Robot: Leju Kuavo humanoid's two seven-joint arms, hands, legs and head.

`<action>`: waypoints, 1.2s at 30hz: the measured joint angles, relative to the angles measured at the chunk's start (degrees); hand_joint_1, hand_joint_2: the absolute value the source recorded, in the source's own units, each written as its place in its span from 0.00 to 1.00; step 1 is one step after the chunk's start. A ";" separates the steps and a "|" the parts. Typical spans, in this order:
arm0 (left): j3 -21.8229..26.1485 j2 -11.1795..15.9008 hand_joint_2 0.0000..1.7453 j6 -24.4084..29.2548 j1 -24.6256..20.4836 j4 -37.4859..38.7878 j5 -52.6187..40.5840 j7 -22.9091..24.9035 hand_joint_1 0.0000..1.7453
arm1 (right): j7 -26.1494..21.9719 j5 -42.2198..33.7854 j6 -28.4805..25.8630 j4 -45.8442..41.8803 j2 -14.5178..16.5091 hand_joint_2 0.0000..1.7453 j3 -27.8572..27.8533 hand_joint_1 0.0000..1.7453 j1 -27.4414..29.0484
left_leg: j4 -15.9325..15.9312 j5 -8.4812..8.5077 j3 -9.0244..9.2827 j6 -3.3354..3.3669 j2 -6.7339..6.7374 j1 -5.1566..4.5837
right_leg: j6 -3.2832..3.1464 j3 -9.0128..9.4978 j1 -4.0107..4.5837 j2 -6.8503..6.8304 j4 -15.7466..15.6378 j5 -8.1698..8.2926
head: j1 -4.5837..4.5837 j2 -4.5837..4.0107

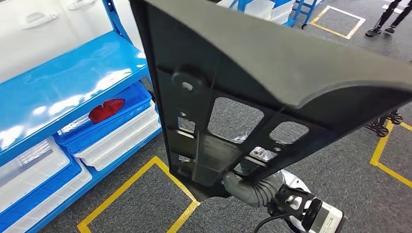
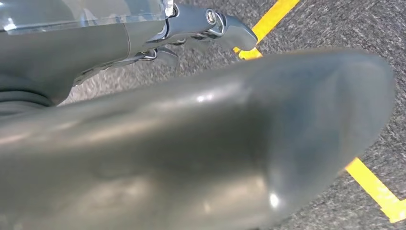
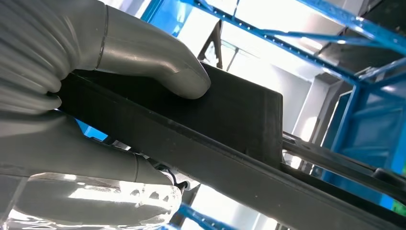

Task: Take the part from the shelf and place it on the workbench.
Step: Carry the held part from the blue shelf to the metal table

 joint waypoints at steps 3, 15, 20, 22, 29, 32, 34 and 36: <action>0.05 0.30 0.00 0.54 -0.08 0.00 0.48 -0.26 0.00 | 0.48 -2.75 0.57 0.24 -0.86 1.00 -0.61 1.00 -1.66 | 0.73 -0.25 -0.44 -0.18 1.90 -0.03 | 0.15 3.24 -0.24 -1.06 -4.86 3.28 | 0.02 0.01; 0.32 0.89 0.00 0.53 0.68 0.00 1.86 -1.16 0.00 | -0.72 -4.28 0.63 0.67 -1.79 1.00 -1.60 1.00 -4.11 | 17.46 -9.43 -7.35 -3.04 -0.83 0.14 | -3.02 7.69 0.23 0.17 -15.28 6.69 | -0.09 0.01; 0.55 0.75 0.00 0.66 1.09 0.04 2.48 0.17 0.00 | -0.17 -4.27 1.50 1.70 -1.41 1.00 -1.19 1.00 -5.36 | 6.33 -2.03 -2.64 -1.70 -3.55 0.08 | -2.81 7.69 0.49 3.56 -15.04 6.90 | -0.05 0.00; 0.73 0.73 0.00 0.82 1.03 0.11 2.78 0.73 0.00 | -0.11 -4.26 1.70 2.12 -1.10 1.00 -1.07 1.00 -5.75 | 2.22 -1.02 -0.96 -1.22 -5.21 -0.05 | -2.25 7.35 0.32 4.55 -15.04 7.19 | -0.13 0.00; 1.54 0.61 0.00 1.80 1.19 0.16 3.79 1.78 0.00 | 0.01 -4.18 2.58 3.78 -0.78 1.00 -0.81 1.00 -7.01 | -0.40 0.34 -0.19 0.26 -1.20 -0.05 | -0.49 2.09 0.22 0.73 -5.07 1.54 | 0.02 0.00; 1.97 0.57 0.00 1.84 1.42 0.17 4.42 1.84 0.00 | 0.31 -4.34 2.73 4.82 -0.70 1.00 -0.65 1.00 -7.13 | -0.13 0.21 -0.42 0.19 0.71 -0.15 | 0.04 0.03 -0.36 -0.25 0.11 0.44 | 0.03 0.00; 2.18 0.36 0.00 1.84 1.43 0.17 4.74 2.09 0.00 | 0.47 -4.48 2.79 5.47 -0.68 1.00 -0.62 1.00 -7.32 | 0.31 -0.13 -0.44 -0.16 1.70 -0.13 | 0.23 3.86 -0.64 -1.59 -6.75 3.81 | 0.04 0.00; 2.39 0.09 0.00 1.91 1.52 0.20 4.86 2.62 0.00 | 0.49 -4.70 2.85 6.15 -0.65 1.00 -0.63 1.00 -7.67 | 1.00 -0.67 -0.55 -0.80 2.46 -0.35 | -0.16 7.31 -0.43 -3.34 -13.32 5.73 | -0.02 0.00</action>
